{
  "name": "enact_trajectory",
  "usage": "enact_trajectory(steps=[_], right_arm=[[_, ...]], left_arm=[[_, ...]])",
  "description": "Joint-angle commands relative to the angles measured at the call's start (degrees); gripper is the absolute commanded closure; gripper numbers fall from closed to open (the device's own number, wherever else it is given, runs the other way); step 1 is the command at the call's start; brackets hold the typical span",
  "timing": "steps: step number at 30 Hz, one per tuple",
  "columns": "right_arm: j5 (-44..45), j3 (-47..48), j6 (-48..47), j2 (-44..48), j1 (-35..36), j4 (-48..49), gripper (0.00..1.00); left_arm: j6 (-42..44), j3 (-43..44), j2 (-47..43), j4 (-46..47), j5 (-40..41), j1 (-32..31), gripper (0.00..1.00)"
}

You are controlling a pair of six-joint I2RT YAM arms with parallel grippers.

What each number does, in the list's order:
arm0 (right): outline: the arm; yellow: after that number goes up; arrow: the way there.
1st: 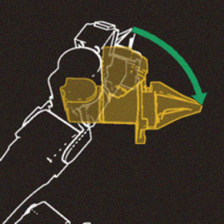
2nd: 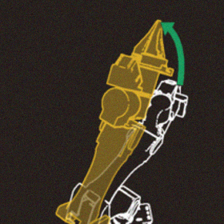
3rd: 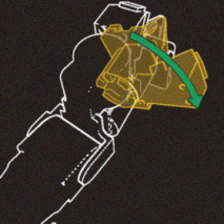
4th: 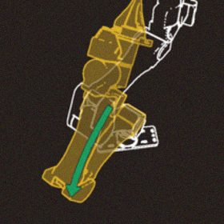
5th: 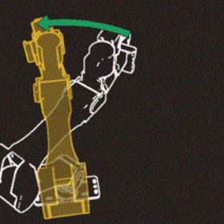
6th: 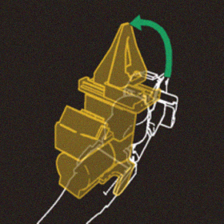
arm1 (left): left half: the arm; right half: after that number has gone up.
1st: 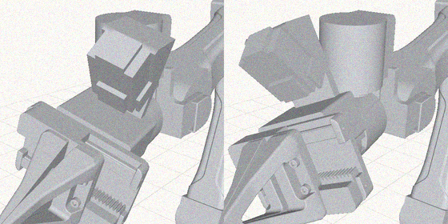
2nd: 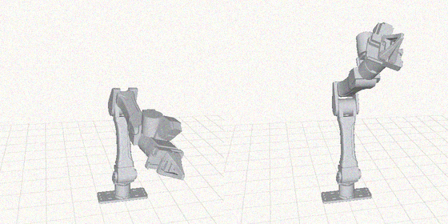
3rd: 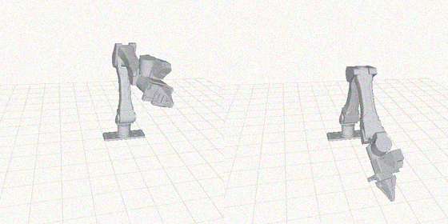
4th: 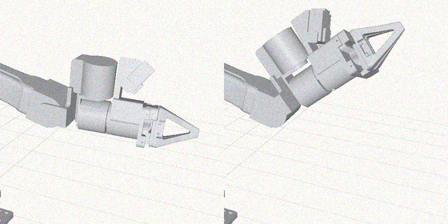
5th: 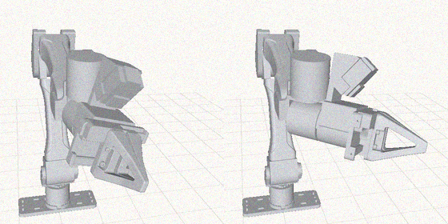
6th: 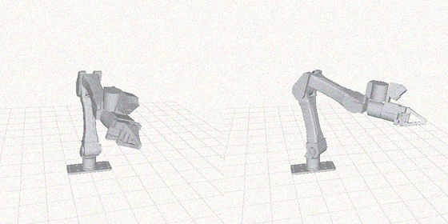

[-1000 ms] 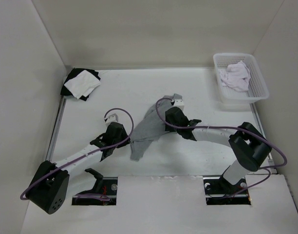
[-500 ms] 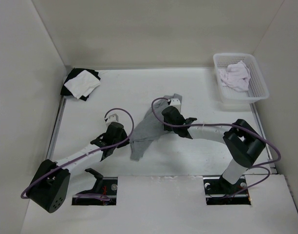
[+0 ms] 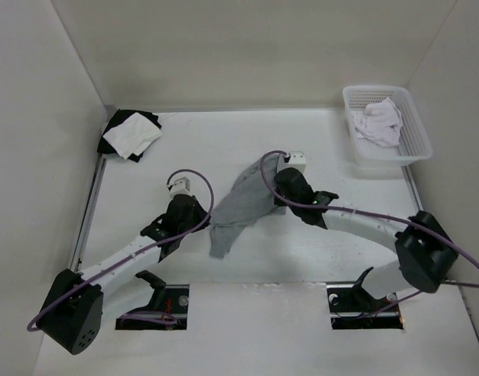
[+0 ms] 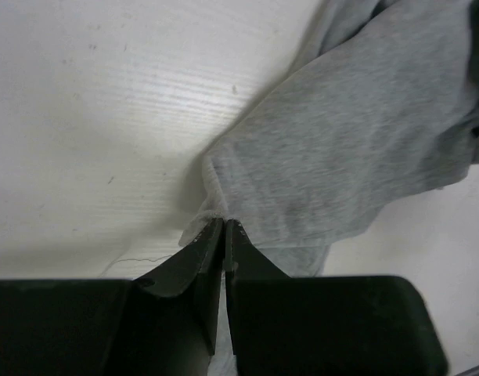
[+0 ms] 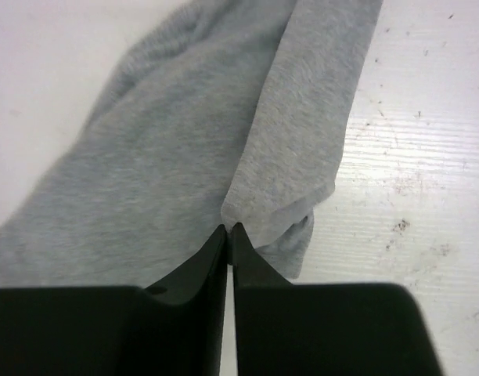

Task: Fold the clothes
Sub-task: Flatten the tank top out

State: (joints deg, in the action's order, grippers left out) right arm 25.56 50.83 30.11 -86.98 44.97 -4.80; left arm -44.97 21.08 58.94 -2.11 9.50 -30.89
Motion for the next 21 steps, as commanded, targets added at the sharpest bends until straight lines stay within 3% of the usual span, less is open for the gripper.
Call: enact_trajectory(steps=[1, 7, 9, 13, 18, 20, 21], right_arm=[[1.2, -2.4, 1.1, 8.7, -0.5, 0.8, 0.96], [0.6, -1.3, -1.5, 26.3, 0.3, 0.1, 0.99], [0.6, 2.8, -2.8, 34.5, 1.9, -2.2, 0.99], [0.5, 10.2, -4.8, 42.3, 5.9, -5.4, 0.99], [3.0, 19.5, -8.2, 47.1, 16.9, -6.5, 0.99], [6.9, 23.3, -11.9, 48.1, 25.0, -4.1, 0.99], [7.4, 23.4, -12.3, 48.1, 25.6, -3.7, 0.99]], left_arm=[[0.5, 4.5, -4.0, 5.0, -1.0, -0.1, 0.98], [1.2, 14.8, -8.3, 6.6, -0.5, 2.2, 1.0], [1.4, 20.4, -10.1, 6.6, 0.2, 3.1, 1.0], [2.3, 30.1, -12.9, 6.9, 3.2, 4.9, 1.0], [2.3, 45.3, -13.8, 6.3, 2.3, 10.7, 1.0], [2.9, 49.7, -13.6, 5.6, 2.1, 10.0, 1.0], [3.1, 50.4, -13.4, 5.4, 2.1, 9.9, 1.0]])
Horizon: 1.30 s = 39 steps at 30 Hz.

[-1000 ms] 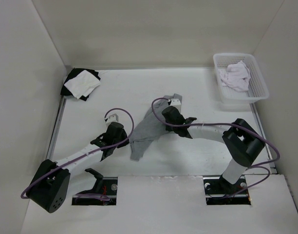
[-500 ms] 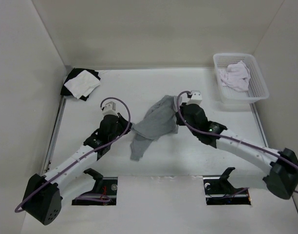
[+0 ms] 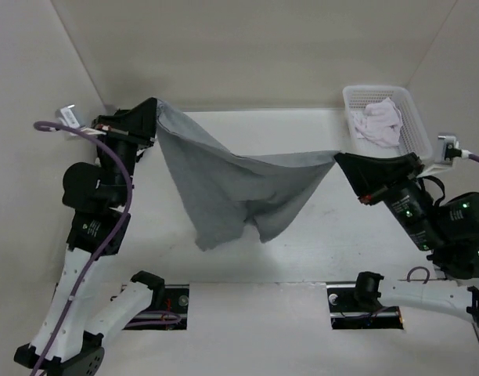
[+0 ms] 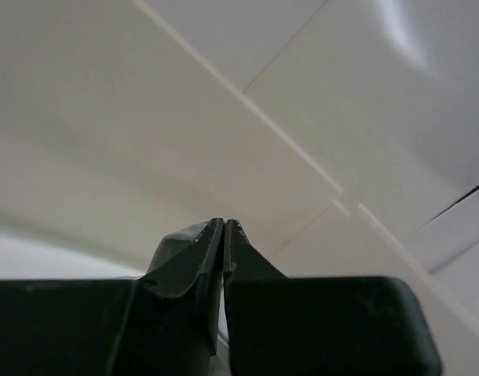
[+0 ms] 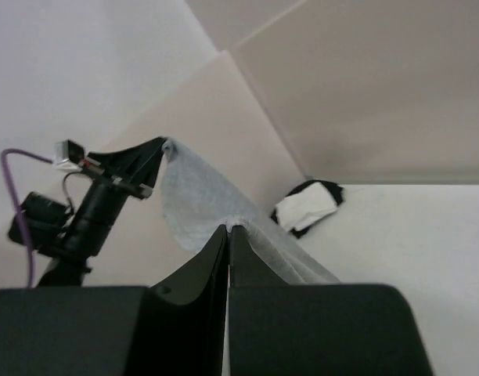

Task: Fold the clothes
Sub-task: Flatten the tank top out

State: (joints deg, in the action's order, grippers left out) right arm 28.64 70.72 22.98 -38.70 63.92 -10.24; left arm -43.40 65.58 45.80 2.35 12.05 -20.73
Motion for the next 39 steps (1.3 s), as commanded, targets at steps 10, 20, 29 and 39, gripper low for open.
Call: enact_trajectory(steps=[10, 20, 29, 39], right_arm=[[-14.2, 6.5, -0.9, -22.4, -25.7, 8.3, 1.0], [-30.0, 55.4, 7.0, -54.9, -44.2, 0.9, 1.0], [-29.7, 48.2, 4.6, -43.5, -41.7, 0.7, 1.0], [-26.4, -30.9, 17.6, -12.9, -36.6, 18.8, 1.0]], left_arm=[[-1.5, 4.2, 17.9, 3.1, -1.0, 9.5, 1.0], [-3.2, 50.3, 48.8, -7.5, -12.5, 15.8, 1.0], [-0.4, 39.1, 32.5, -0.6, -11.4, 16.4, 0.99], [-3.1, -26.1, 5.2, 10.3, -7.3, 11.7, 0.91]])
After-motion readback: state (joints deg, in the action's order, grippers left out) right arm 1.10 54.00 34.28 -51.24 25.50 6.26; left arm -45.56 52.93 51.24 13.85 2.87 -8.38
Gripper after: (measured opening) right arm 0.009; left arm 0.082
